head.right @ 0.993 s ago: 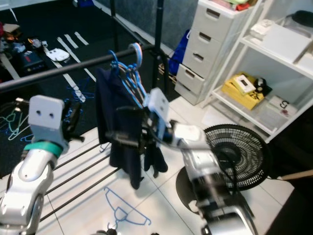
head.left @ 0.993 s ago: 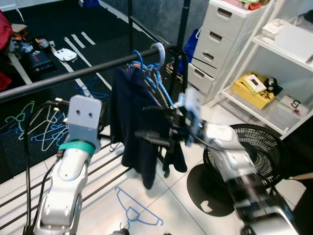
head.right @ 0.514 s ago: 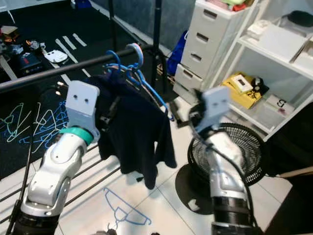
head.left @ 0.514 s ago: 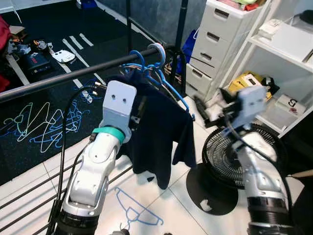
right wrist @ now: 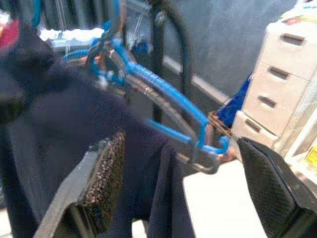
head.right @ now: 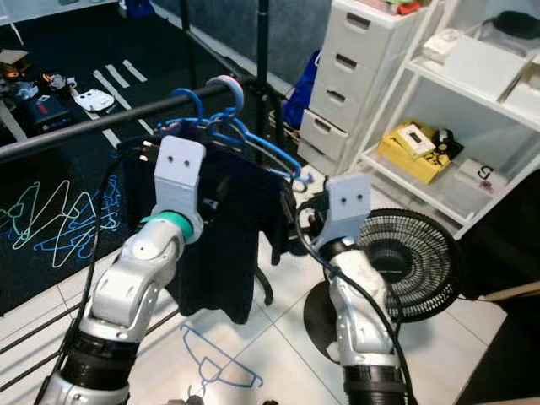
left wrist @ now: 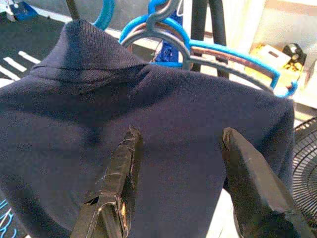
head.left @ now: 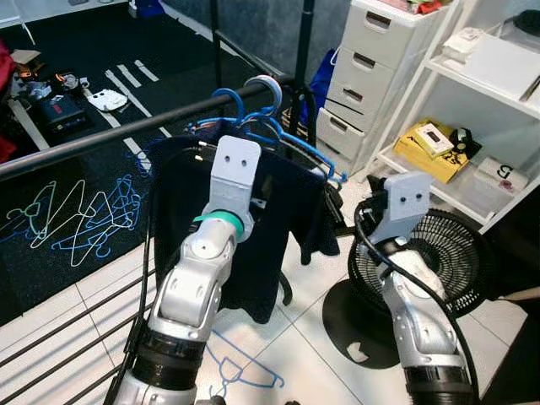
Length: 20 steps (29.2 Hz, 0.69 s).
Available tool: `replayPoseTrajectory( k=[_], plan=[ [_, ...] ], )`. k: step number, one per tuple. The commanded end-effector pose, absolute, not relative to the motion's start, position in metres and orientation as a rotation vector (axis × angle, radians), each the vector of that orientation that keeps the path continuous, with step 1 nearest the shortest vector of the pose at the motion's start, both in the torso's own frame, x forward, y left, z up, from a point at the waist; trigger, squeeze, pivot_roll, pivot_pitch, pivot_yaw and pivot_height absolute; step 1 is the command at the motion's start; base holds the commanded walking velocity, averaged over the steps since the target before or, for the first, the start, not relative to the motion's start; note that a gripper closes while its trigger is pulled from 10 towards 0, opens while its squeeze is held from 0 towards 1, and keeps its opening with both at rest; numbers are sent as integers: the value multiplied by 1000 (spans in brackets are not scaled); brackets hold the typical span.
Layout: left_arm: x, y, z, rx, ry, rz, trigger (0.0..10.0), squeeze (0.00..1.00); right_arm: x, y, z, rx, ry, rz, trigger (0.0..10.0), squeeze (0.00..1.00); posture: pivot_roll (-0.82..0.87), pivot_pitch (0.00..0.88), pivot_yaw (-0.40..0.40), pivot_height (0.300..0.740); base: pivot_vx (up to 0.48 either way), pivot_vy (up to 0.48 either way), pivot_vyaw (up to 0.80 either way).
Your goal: Hang hanger
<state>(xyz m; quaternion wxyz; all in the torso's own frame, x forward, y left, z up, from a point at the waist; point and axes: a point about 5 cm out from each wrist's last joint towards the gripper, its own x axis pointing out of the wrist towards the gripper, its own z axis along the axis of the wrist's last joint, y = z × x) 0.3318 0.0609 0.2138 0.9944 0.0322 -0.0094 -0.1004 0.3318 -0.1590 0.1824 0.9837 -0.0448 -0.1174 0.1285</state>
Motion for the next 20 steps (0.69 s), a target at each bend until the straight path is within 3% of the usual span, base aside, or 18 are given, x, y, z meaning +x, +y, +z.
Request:
replayPoseTrajectory(
  k=[1, 9, 17, 20],
  plan=[
    [333, 64, 214, 50, -21, -189, 10000, 0, 339, -160, 180, -122, -217, 291, 10000, 0, 21, 98, 77, 740, 0, 0, 0],
    [317, 111, 209, 100, -36, -76, 10000, 0, 383, -188, 206, -240, -156, 228, 10000, 0, 66, 107, 64, 740, 0, 0, 0],
    [303, 136, 207, 135, -58, -52, 10000, 0, 393, -187, 219, -250, -152, 360, 10000, 0, 87, 120, 58, 740, 0, 0, 0],
    [278, 163, 209, 158, -71, -99, 10000, 0, 403, -180, 231, -280, -150, 411, 10000, 0, 153, 160, 42, 740, 0, 0, 0]
  ],
)
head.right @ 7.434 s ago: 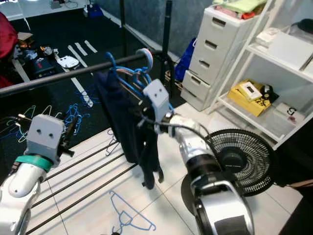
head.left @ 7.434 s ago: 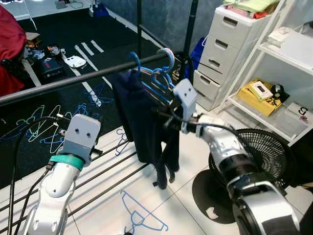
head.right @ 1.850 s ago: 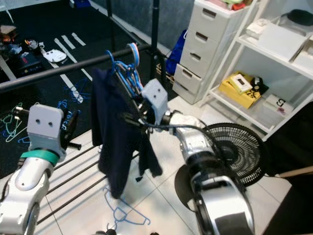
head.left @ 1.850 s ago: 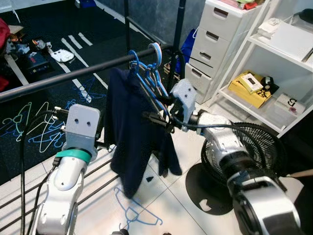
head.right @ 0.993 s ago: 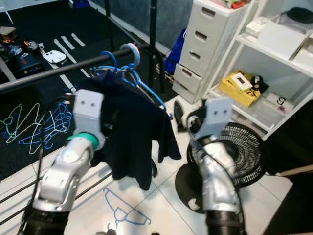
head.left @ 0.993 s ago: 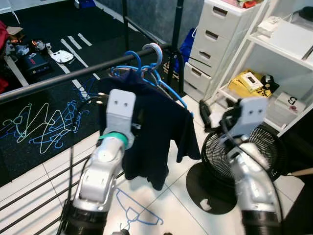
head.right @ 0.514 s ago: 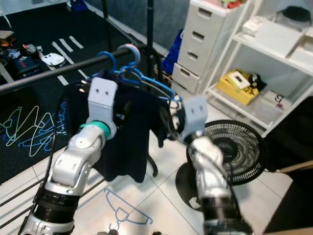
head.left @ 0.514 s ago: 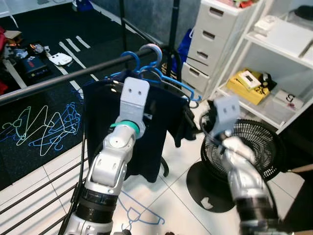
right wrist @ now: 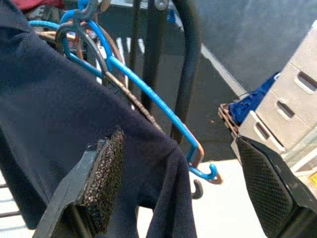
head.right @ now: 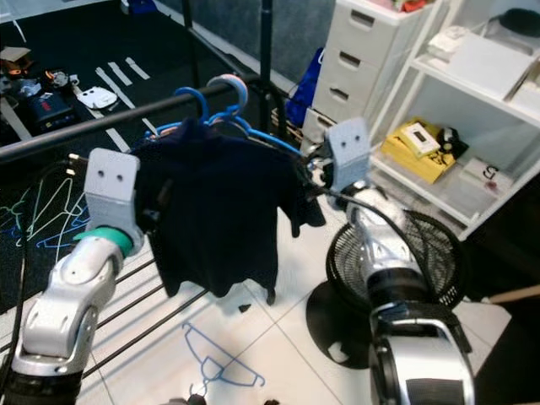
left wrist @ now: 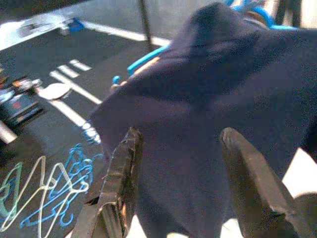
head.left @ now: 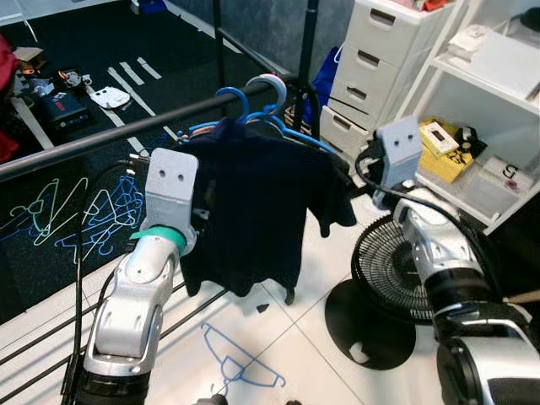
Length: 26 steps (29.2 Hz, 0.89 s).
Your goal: Hang hanger
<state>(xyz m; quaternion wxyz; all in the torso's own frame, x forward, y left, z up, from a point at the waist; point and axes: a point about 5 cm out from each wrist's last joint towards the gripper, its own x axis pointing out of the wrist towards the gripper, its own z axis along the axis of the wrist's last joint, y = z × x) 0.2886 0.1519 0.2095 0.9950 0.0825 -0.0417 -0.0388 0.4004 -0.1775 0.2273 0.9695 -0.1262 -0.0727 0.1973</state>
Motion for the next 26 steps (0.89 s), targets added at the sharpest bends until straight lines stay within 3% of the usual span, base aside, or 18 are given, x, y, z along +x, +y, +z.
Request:
replayPoseTrajectory(
  k=[1, 2, 4, 6, 11, 16, 23, 26],
  plan=[
    [278, 163, 209, 158, -71, -99, 10000, 0, 403, -180, 231, -280, -150, 411, 10000, 0, 153, 160, 42, 740, 0, 0, 0],
    [264, 174, 210, 175, -68, -134, 10000, 0, 406, -175, 237, -287, -151, 428, 10000, 0, 166, 167, 39, 740, 0, 0, 0],
    [264, 174, 210, 175, -68, -134, 10000, 0, 406, -175, 237, -287, -151, 428, 10000, 0, 166, 167, 39, 740, 0, 0, 0],
    [237, 187, 211, 235, -43, -218, 10000, 0, 412, -164, 248, -295, -156, 459, 10000, 0, 212, 185, 30, 740, 0, 0, 0],
    [222, 189, 212, 299, -40, -249, 10000, 0, 413, -154, 258, -252, -195, 480, 10000, 0, 221, 180, 24, 740, 0, 0, 0],
    [242, 180, 217, 330, -139, -121, 10000, 0, 402, -137, 250, -95, -316, 439, 10000, 0, 185, 148, 39, 740, 0, 0, 0],
    [261, 171, 211, 312, -139, -177, 10000, 0, 365, -117, 206, -5, -316, 392, 10000, 0, 76, 81, 77, 740, 0, 0, 0],
    [267, 170, 204, 275, -101, -200, 10000, 0, 352, -120, 185, 6, -278, 326, 10000, 0, 32, 53, 91, 740, 0, 0, 0]
  ],
)
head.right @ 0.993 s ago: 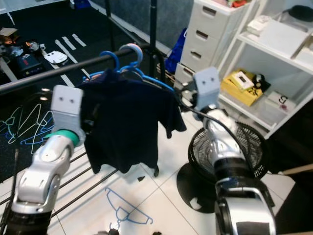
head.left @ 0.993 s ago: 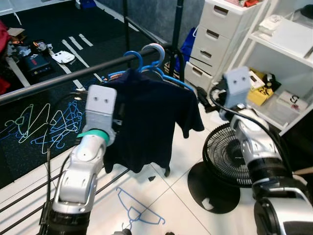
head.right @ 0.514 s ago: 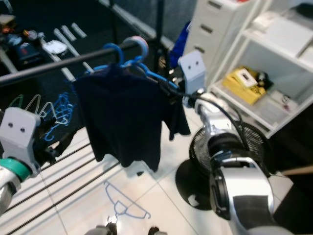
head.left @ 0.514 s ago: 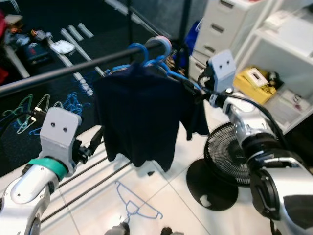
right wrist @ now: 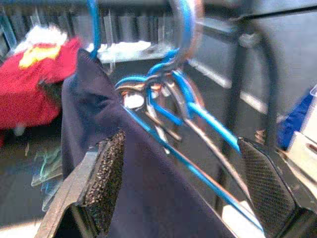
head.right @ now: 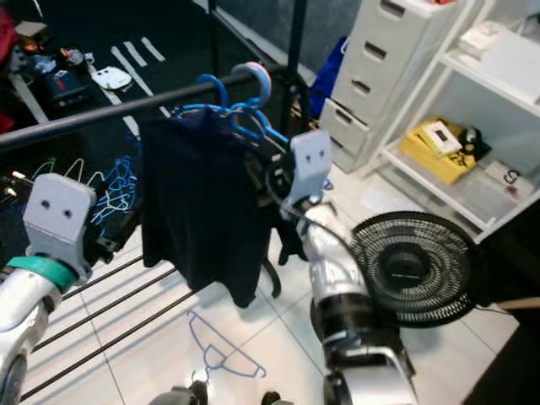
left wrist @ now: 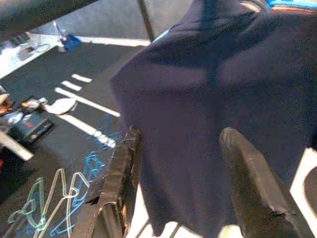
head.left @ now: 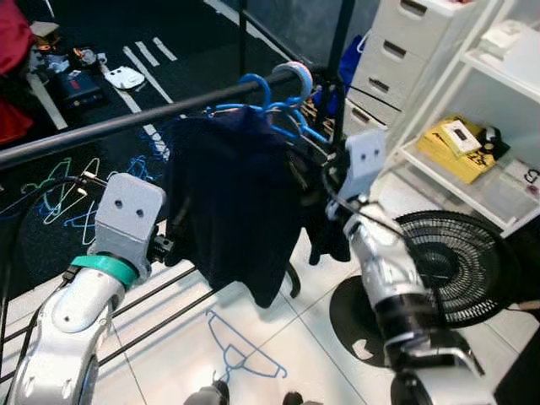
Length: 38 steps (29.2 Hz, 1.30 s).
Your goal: Hang hanger
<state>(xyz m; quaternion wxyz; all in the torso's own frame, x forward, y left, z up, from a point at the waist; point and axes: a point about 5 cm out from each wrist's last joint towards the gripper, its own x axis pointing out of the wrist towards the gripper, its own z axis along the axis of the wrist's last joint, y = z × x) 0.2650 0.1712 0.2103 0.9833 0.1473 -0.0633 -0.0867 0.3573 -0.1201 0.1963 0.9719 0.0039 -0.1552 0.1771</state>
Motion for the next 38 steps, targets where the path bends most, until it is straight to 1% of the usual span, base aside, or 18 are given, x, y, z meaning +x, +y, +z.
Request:
replayPoseTrajectory(
  k=[1, 2, 3, 7, 8, 9, 11, 13, 14, 15, 18, 22, 26, 28, 29, 32, 36, 38],
  plan=[
    [268, 168, 202, 263, -86, -213, 10000, 0, 348, -123, 179, -3, -272, 304, 10000, 0, 22, 44, 97, 740, 0, 0, 0],
    [268, 168, 202, 263, -86, -213, 10000, 0, 348, -123, 179, -3, -272, 304, 10000, 0, 22, 44, 97, 740, 0, 0, 0],
    [269, 166, 199, 267, -72, -233, 10000, 0, 345, -128, 177, -25, -280, 263, 10000, 0, 7, 30, 108, 740, 0, 0, 0],
    [270, 164, 198, 273, -64, -247, 10000, 0, 343, -130, 176, -41, -288, 238, 10000, 0, 7, 30, 108, 740, 0, 0, 0],
    [270, 165, 194, 305, -67, -254, 10000, 0, 339, -133, 176, -44, -300, 209, 10000, 0, -20, 0, 122, 740, 0, 0, 0],
    [270, 165, 194, 305, -67, -254, 10000, 0, 339, -133, 176, -44, -300, 209, 10000, 0, -20, 0, 122, 740, 0, 0, 0],
    [274, 174, 190, 350, -95, -204, 10000, 0, 330, -136, 175, -45, -300, 169, 10000, 0, -27, 0, 124, 740, 0, 0, 0],
    [274, 174, 190, 350, -95, -204, 10000, 0, 330, -136, 175, -45, -300, 169, 10000, 0, -27, 0, 124, 740, 0, 0, 0],
    [278, 182, 188, 360, -106, -144, 10000, 0, 328, -136, 174, -50, -301, 157, 10000, 0, -25, 0, 122, 740, 0, 0, 0],
    [278, 182, 188, 360, -106, -144, 10000, 0, 328, -136, 174, -50, -301, 157, 10000, 0, -25, 0, 122, 740, 0, 0, 0],
    [281, 191, 185, 349, -111, -64, 10000, 0, 326, -134, 175, -69, -299, 147, 10000, 0, -32, 0, 123, 740, 0, 0, 0],
    [281, 192, 181, 347, -108, -40, 10000, 0, 325, -130, 176, -70, -304, 147, 10000, 0, -41, 0, 127, 740, 0, 0, 0],
    [281, 187, 174, 343, -103, -38, 10000, 0, 324, -127, 180, -95, -318, 131, 10000, 0, -50, 0, 118, 740, 0, 0, 0],
    [282, 184, 173, 334, -103, -41, 10000, 0, 323, -128, 180, -109, -319, 120, 10000, 0, -52, 0, 106, 740, 0, 0, 0],
    [285, 180, 175, 296, -101, -36, 10000, 0, 322, -132, 180, -119, -316, 111, 10000, 0, -53, 2, 99, 740, 0, 0, 0],
    [288, 177, 176, 276, -108, -36, 10000, 0, 322, -135, 180, -125, -309, 102, 10000, 0, -48, 5, 99, 740, 0, 0, 0],
    [291, 168, 177, 266, -126, -54, 10000, 0, 323, -142, 174, -138, -259, 33, 10000, 0, -42, 8, 101, 740, 0, 0, 800],
    [292, 167, 177, 266, -131, -56, 10000, 0, 323, -141, 174, -137, -259, 33, 10000, 0, -39, 10, 98, 740, 0, 0, 800]
  ],
)
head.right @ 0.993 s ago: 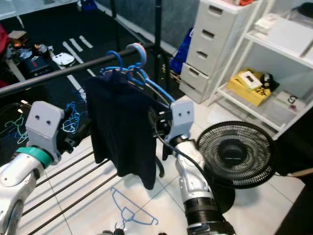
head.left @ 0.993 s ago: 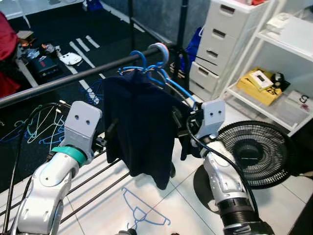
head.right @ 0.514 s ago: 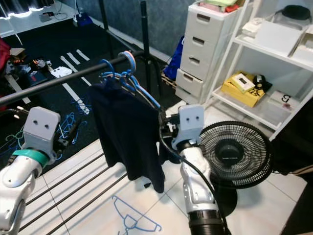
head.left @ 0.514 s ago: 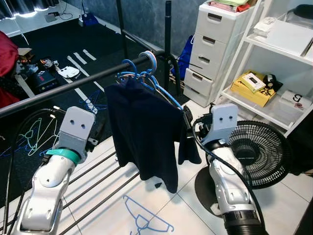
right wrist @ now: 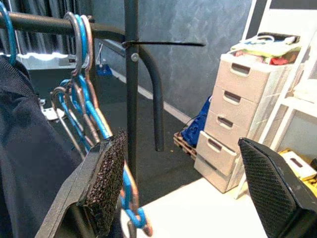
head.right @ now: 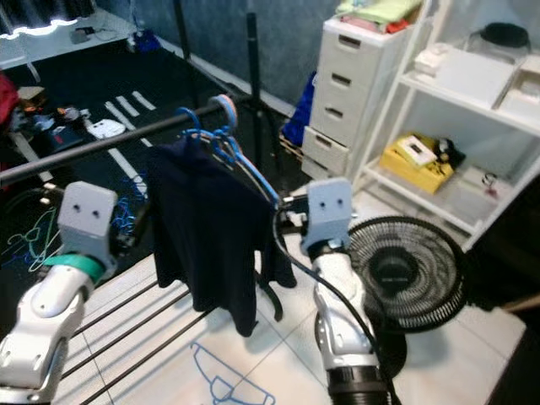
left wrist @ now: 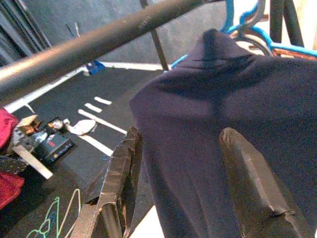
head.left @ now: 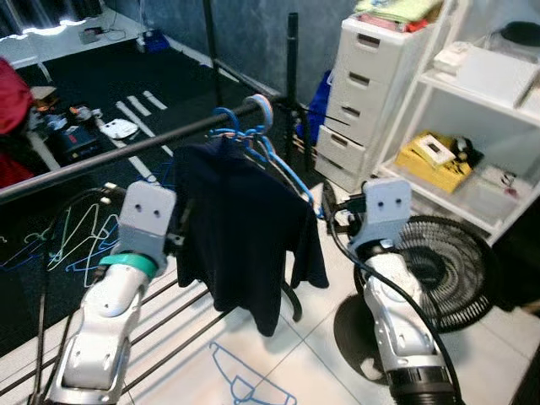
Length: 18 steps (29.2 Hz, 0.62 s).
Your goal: Hang hanger
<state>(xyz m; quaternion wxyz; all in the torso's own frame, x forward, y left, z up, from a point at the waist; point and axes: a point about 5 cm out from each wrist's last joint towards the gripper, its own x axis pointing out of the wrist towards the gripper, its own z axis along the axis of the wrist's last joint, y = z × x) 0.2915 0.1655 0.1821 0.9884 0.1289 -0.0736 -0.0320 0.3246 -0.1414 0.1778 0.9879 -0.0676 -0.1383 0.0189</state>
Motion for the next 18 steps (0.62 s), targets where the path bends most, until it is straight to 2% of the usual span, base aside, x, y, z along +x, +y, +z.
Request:
replayPoseTrajectory(
  k=[1, 18],
  plan=[
    [292, 167, 177, 266, -131, -56, 10000, 0, 323, -141, 174, -137, -259, 33, 10000, 0, -39, 10, 98, 740, 0, 0, 800],
    [296, 155, 178, 250, -150, -70, 10000, 0, 322, -140, 175, -142, -253, 35, 10000, 0, -35, 24, 95, 740, 0, 0, 800]
  ],
)
